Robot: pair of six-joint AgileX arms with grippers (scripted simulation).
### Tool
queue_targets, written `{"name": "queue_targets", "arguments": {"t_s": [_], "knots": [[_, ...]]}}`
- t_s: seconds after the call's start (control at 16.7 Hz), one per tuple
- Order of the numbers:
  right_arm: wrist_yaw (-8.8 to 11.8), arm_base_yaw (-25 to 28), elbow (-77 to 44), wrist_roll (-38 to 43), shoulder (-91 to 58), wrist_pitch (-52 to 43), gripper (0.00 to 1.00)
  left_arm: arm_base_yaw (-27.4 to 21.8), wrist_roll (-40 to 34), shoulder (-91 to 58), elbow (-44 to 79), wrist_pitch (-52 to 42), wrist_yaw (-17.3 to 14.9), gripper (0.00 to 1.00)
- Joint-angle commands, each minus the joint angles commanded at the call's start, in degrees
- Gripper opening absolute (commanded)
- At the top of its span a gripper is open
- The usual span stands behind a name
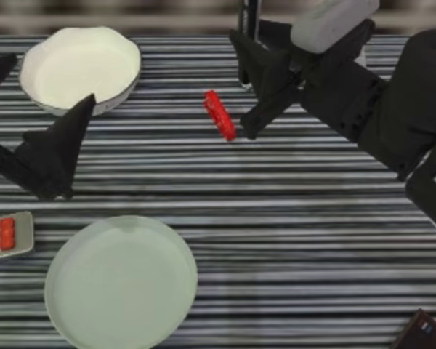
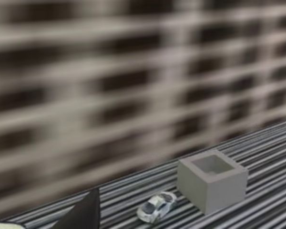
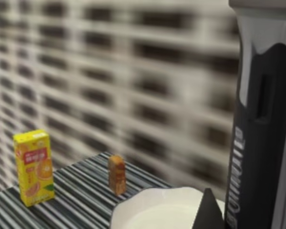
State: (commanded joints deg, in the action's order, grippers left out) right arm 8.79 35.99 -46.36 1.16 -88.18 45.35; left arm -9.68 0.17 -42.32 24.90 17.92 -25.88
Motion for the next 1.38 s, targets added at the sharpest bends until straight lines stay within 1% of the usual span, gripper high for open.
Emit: {"name": "queue_targets", "arguments": {"t_s": [0.18,0.36,0.48,0.6,0.84,1.02,1.14,1.38], "knots": [[0.0,0.0,0.0,0.0,0.0,0.0,0.00,-3.0,0.0,-13.5,7.4,5.3,-7.9,1.00],[0.0,0.0,0.0,0.0,0.0,0.0,0.00,-5.5,0.1,-23.2,13.6,9.8,-14.3,1.00],[0.0,0.0,0.0,0.0,0.0,0.0,0.00,-6.6,0.2,-27.8,16.7,12.1,-17.3,1.00],[0.0,0.0,0.0,0.0,0.0,0.0,0.00,-7.2,0.2,-30.3,18.4,13.3,-18.9,1.00],[0.0,0.0,0.0,0.0,0.0,0.0,0.00,-7.3,0.3,-30.6,18.6,13.5,-19.1,1.00],[0.0,0.0,0.0,0.0,0.0,0.0,0.00,-7.7,0.3,-31.3,19.2,13.5,-18.5,1.00],[0.0,0.0,0.0,0.0,0.0,0.0,0.00,-9.7,0.4,-34.4,22.0,13.9,-16.7,1.00],[0.0,0.0,0.0,0.0,0.0,0.0,0.00,-15.5,0.7,-43.0,29.6,14.8,-11.1,1.00]]}}
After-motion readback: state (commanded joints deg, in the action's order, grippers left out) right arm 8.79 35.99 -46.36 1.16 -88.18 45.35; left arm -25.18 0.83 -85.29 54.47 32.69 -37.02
